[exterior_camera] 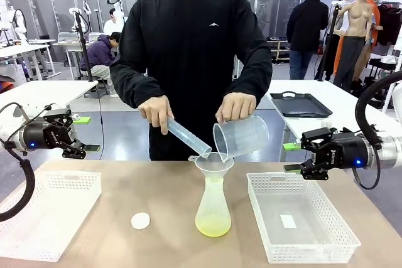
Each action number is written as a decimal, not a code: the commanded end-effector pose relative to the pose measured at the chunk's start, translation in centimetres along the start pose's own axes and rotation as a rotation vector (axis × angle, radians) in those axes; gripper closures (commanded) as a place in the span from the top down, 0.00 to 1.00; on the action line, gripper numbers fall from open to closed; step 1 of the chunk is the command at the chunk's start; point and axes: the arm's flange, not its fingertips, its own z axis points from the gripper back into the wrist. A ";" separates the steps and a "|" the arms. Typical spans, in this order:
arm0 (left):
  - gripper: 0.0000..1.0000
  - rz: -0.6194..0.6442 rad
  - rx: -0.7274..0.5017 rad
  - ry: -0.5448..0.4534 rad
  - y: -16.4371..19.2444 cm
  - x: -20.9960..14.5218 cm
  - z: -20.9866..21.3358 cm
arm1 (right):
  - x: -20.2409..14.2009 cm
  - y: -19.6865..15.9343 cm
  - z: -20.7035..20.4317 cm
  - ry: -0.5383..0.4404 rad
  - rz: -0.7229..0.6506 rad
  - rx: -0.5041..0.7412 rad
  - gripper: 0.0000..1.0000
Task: Prepare the solutions needed for the experiment.
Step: Once the solution is in the Big flask , pick up the Plastic Funnel and place it back into the right Organizing basket.
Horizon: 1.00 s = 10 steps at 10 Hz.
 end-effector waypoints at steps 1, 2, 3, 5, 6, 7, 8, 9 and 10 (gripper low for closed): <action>1.00 -0.003 -0.010 0.005 -0.2 -0.1 0.0 | -0.2 -0.1 0.0 0.007 -0.003 -0.004 0.67; 1.00 -0.003 -0.010 0.005 -0.2 -0.1 0.0 | -0.2 -0.1 0.0 0.007 -0.003 -0.004 0.67; 1.00 -0.003 -0.010 0.005 -0.2 -0.1 0.0 | -0.2 -0.1 0.0 0.007 -0.003 -0.004 0.67; 1.00 -0.003 -0.010 0.005 -0.2 -0.1 0.0 | -0.2 -0.1 0.0 0.007 -0.003 -0.004 0.67; 1.00 -0.003 -0.010 0.005 -0.2 -0.1 0.0 | -0.2 -0.1 0.0 0.007 -0.003 -0.004 0.67; 1.00 -0.003 -0.010 0.005 -0.2 -0.1 0.0 | -0.2 -0.1 0.0 0.007 -0.003 -0.004 0.67; 1.00 -0.003 -0.010 0.005 -0.2 -0.1 0.0 | -0.2 -0.1 0.0 0.007 -0.003 -0.004 0.67; 1.00 -0.003 -0.010 0.005 -0.2 -0.1 0.0 | -0.2 -0.1 0.0 0.007 -0.003 -0.004 0.67; 1.00 -0.003 -0.010 0.005 -0.2 -0.1 0.0 | -0.2 -0.1 0.0 0.007 -0.003 -0.004 0.67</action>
